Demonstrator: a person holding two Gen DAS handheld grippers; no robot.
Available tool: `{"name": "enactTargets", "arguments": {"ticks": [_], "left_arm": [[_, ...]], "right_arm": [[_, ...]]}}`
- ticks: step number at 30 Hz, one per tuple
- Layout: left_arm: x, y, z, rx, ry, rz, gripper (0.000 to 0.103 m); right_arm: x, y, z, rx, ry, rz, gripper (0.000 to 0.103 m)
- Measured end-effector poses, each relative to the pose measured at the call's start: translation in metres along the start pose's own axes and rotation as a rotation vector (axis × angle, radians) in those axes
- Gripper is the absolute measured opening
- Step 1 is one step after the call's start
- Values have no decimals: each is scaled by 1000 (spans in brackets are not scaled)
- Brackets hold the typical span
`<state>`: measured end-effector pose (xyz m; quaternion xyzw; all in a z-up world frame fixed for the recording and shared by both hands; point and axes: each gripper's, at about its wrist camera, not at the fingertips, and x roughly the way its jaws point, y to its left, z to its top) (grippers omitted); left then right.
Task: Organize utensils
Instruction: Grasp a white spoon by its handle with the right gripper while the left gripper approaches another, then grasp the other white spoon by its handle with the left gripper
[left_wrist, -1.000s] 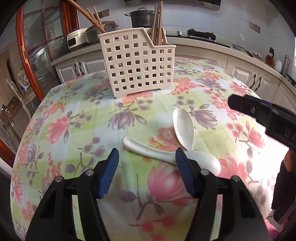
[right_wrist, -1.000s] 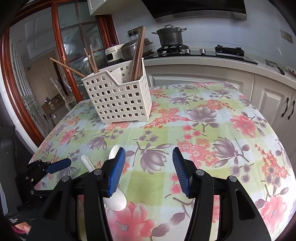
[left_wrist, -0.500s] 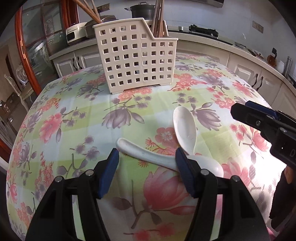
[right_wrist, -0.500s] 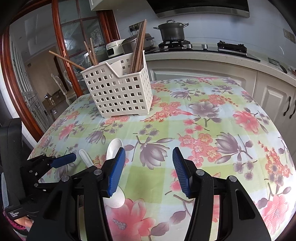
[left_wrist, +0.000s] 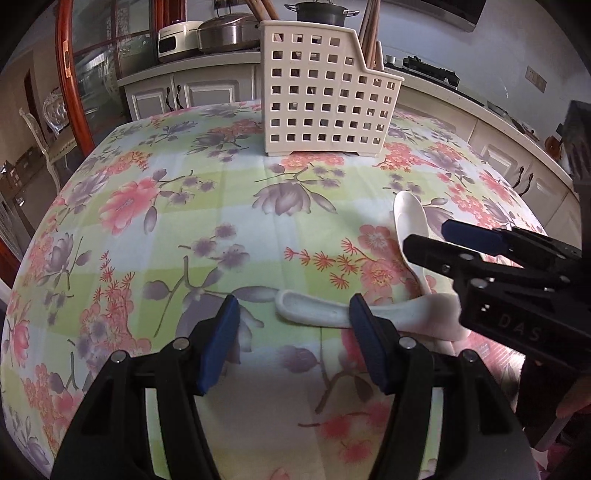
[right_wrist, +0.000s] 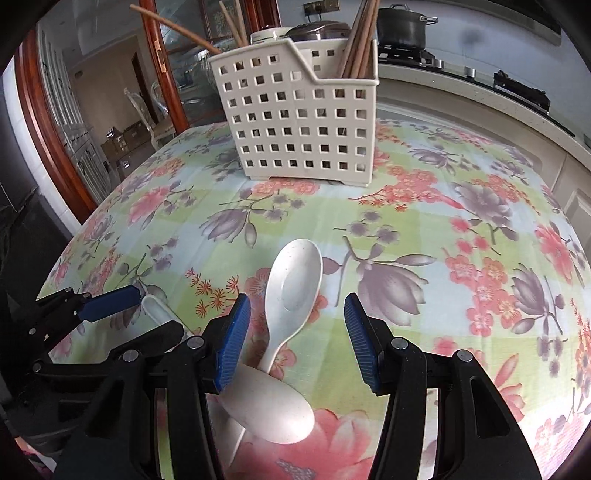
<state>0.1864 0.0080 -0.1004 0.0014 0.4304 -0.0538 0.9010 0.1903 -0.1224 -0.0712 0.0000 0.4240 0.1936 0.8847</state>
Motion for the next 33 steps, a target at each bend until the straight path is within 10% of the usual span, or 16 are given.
{"name": "enactTargets", "arguments": {"ticks": [4, 9, 33], "left_arm": [[-8, 4, -4, -26, -3, -19, 60], [-9, 4, -6, -35, 0, -26, 60], [-23, -12, -1, 31, -72, -9, 60]], "right_arm": [[15, 10, 8, -30, 33, -32, 46], [15, 5, 13, -17, -5, -66, 10], [-42, -19, 6, 49, -157, -18, 10]]}}
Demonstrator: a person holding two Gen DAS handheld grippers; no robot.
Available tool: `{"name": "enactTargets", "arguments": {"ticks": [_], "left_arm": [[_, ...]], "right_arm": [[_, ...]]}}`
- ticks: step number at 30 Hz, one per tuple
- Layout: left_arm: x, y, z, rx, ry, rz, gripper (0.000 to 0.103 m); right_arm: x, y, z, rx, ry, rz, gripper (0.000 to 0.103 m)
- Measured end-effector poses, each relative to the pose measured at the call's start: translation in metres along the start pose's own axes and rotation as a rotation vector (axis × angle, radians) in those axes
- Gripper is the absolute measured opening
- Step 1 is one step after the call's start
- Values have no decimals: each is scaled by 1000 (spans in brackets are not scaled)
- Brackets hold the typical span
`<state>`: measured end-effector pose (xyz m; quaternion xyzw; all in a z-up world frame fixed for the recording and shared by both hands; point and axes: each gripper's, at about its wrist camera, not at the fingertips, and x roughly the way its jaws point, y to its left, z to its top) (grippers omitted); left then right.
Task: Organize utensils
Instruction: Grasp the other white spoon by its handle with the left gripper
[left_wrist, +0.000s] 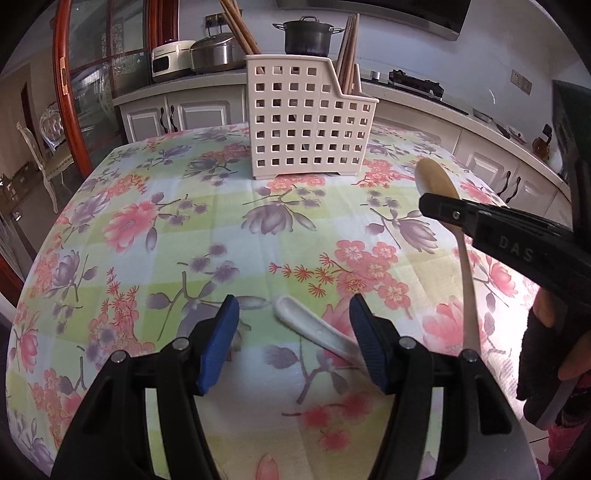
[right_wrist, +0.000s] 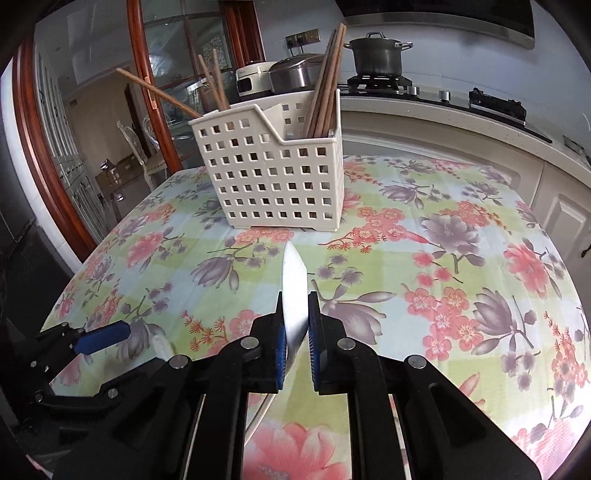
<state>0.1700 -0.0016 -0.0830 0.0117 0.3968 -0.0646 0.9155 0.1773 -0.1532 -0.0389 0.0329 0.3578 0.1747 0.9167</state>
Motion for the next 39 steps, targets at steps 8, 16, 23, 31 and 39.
{"name": "enactTargets", "arguments": {"ticks": [8, 16, 23, 31, 39], "left_arm": [[-2, -3, -14, 0, 19, -6, 60], [22, -22, -8, 28, 58, -29, 51], [32, -36, 1, 73, 68, -95, 16], [37, -37, 7, 75, 89, -73, 33], [46, -36, 17, 77, 78, -45, 17]], "right_arm": [[-7, 15, -10, -35, -9, -7, 11], [-11, 8, -10, -17, -23, -11, 11], [-13, -11, -10, 23, -29, -20, 11], [-11, -10, -14, 10, -18, -21, 11], [-13, -7, -12, 3, -25, -25, 11]]}}
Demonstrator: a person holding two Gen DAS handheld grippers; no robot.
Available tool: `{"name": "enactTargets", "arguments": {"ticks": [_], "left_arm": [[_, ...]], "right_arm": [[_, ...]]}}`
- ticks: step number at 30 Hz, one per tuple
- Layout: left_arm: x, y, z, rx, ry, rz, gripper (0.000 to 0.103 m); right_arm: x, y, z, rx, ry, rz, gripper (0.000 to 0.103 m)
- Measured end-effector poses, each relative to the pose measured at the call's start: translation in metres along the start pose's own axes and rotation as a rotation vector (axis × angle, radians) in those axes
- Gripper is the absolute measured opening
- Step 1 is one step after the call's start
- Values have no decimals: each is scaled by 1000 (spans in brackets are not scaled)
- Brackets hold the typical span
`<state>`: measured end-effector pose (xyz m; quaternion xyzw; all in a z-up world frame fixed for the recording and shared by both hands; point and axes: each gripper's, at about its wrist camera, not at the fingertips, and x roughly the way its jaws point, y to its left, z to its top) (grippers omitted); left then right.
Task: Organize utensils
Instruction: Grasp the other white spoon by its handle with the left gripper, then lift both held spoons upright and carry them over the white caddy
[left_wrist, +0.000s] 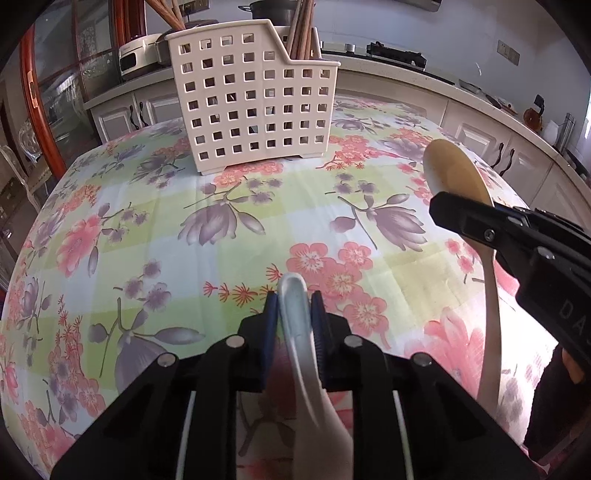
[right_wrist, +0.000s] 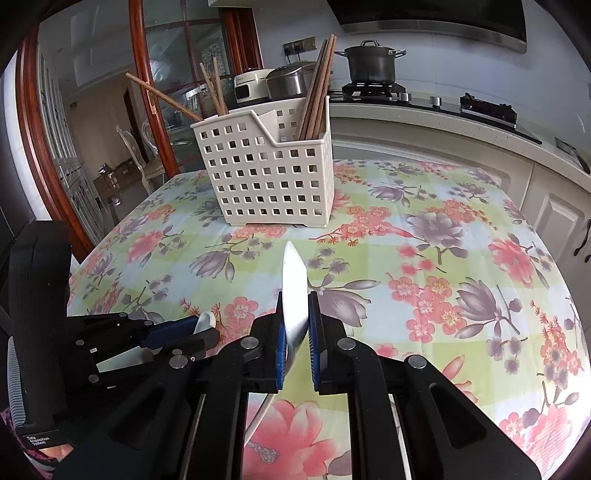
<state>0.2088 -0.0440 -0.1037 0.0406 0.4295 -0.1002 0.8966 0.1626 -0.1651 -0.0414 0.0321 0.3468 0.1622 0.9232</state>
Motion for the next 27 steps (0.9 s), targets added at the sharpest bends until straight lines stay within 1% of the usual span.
{"name": "enactTargets", "arguments": {"ticks": [2, 5, 8, 12, 18, 22, 27], "left_arm": [[-6, 5, 0, -32, -22, -12, 16], [-26, 7, 1, -41, -78, -22, 16], [-52, 9, 4, -48, -147, -11, 16], [-77, 11, 6, -62, -216, -5, 16], [-110, 8, 6, -54, -312, 22, 16], [-123, 6, 4, -43, -352, 40, 16], [-131, 10, 9, -50, -368, 27, 16]], "right_arm": [[-4, 0, 1, -1, -14, 1, 11], [-13, 1, 4, -1, -42, 10, 11], [-27, 5, 10, -10, -92, 18, 11], [-50, 13, 16, -41, -177, 25, 11], [-73, 26, 23, -96, -252, 31, 11], [-82, 31, 25, -113, -287, 38, 11], [-86, 34, 28, -121, -317, 25, 11]]}}
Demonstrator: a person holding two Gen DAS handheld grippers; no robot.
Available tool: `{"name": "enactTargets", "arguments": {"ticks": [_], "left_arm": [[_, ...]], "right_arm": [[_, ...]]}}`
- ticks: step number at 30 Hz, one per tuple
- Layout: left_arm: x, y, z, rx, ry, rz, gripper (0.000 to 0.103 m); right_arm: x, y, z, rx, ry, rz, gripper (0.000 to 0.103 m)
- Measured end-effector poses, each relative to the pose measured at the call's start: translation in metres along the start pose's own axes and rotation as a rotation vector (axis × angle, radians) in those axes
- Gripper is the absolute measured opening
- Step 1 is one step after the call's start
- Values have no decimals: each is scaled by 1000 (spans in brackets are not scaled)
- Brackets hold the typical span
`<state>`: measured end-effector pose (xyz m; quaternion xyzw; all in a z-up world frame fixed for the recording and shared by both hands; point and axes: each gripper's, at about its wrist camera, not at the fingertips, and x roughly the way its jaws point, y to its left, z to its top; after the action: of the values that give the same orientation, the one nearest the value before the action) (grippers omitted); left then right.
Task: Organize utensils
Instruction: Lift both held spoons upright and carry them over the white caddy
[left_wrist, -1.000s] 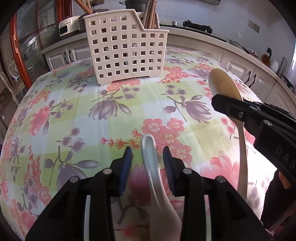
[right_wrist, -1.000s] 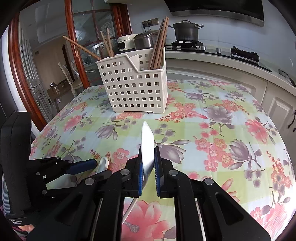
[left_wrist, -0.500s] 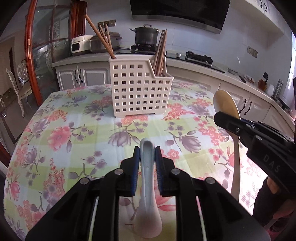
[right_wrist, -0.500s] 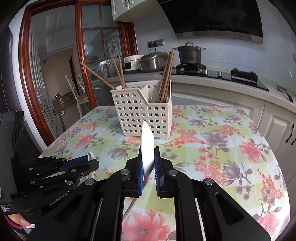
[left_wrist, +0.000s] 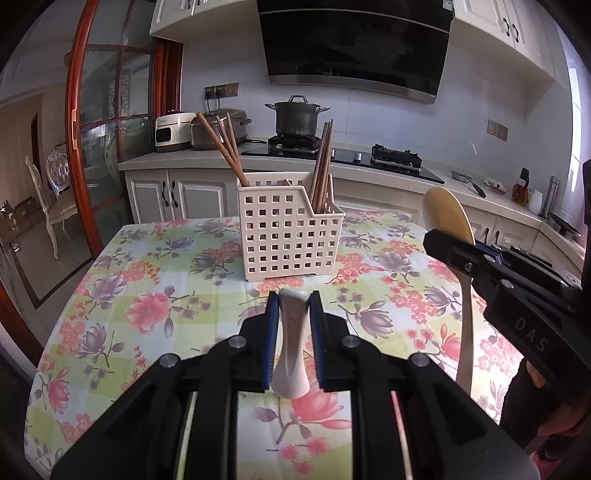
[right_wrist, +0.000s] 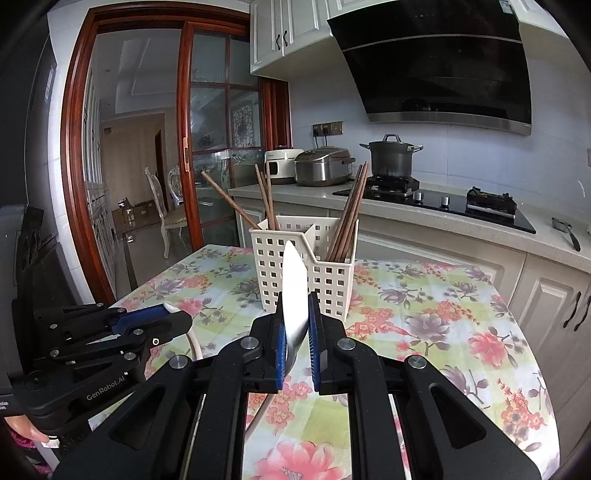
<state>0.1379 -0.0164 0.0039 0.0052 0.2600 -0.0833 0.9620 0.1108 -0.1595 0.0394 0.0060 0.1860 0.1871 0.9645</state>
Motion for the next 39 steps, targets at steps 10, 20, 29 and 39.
{"name": "enactTargets", "arguments": {"ticks": [10, 20, 29, 39], "left_arm": [[2, 7, 21, -5, -10, -9, 16], [-1, 7, 78, 36, -64, -4, 16], [12, 9, 160, 37, -97, -21, 16], [53, 23, 219, -14, -117, 11, 16]], "right_arm": [[13, -4, 9, 7, -26, -24, 11], [41, -22, 43, 28, -67, -50, 11], [82, -40, 81, 58, -89, -72, 11], [134, -48, 114, 16, -118, -97, 11]]}}
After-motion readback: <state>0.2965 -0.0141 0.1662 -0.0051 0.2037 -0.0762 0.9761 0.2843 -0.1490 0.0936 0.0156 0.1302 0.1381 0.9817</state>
